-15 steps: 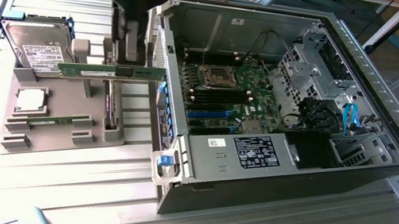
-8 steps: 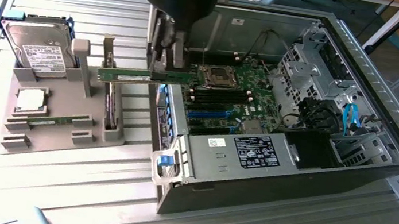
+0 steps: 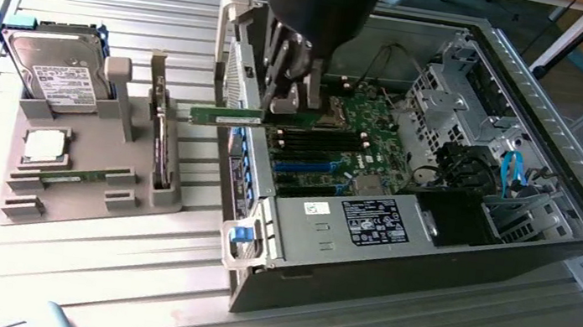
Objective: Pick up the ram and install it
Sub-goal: 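Pick up the ram and move it above insertion slot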
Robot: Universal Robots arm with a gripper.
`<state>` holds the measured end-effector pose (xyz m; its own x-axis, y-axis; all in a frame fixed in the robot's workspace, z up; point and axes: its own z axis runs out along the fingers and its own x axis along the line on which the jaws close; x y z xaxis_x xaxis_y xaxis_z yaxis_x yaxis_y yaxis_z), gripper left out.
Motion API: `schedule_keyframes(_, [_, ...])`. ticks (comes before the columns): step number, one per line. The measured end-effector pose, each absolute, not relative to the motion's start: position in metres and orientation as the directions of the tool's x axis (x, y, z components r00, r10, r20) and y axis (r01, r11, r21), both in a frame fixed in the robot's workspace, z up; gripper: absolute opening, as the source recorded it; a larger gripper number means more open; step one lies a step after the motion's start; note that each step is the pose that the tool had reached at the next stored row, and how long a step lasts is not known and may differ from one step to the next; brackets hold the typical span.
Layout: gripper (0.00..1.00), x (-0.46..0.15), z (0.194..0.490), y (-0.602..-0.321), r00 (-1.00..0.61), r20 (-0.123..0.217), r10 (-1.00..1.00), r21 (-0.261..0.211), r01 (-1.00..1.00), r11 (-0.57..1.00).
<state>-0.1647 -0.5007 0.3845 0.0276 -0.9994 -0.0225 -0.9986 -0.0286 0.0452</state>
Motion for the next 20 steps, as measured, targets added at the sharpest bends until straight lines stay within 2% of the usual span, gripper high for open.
schedule_keyframes(20, [0.13,-0.026,0.364,-0.501,0.028,-0.022,-0.999,0.045,-0.999,-0.029])
